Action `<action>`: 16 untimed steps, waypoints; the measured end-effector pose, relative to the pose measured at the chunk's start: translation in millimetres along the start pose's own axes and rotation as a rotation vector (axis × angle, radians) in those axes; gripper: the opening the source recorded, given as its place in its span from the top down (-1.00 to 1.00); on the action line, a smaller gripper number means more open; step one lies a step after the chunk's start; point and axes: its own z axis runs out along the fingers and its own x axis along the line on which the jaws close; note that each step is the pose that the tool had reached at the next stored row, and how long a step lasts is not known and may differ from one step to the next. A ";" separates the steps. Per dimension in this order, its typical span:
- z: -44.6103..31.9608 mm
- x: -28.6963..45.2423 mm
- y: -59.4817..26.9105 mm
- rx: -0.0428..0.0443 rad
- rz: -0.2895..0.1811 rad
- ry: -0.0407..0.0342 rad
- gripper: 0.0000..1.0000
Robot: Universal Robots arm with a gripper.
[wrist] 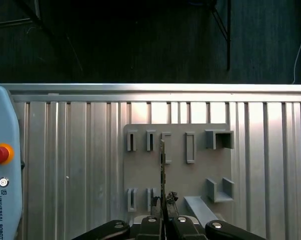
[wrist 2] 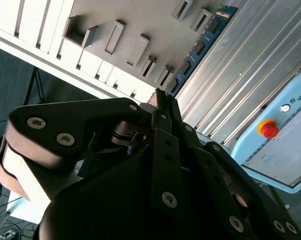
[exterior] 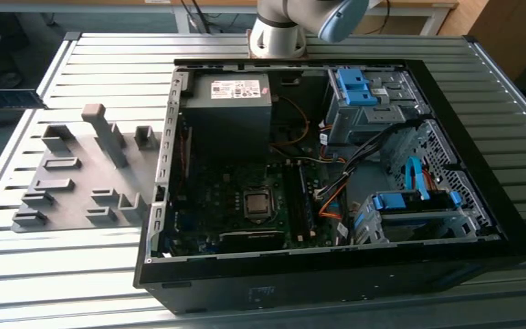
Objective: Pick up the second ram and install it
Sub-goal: 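Pick up the second ram and move it above second insertion slot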
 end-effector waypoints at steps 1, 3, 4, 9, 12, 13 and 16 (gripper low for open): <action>-1.4 0.0 0.0 0.0000 0.000 0.0000 0.72; -4.1 -0.2 0.1 0.0000 0.000 0.0000 0.72; -5.3 -0.2 0.2 0.0000 0.000 0.0000 0.72; -7.1 -0.3 0.2 0.0000 0.000 0.0000 0.72; -7.3 -0.3 -0.3 -0.0001 0.000 0.0001 0.72; -7.2 -0.3 -0.5 -0.0001 0.000 0.0001 0.72; -7.2 -0.3 -1.5 0.0000 0.000 0.0000 0.72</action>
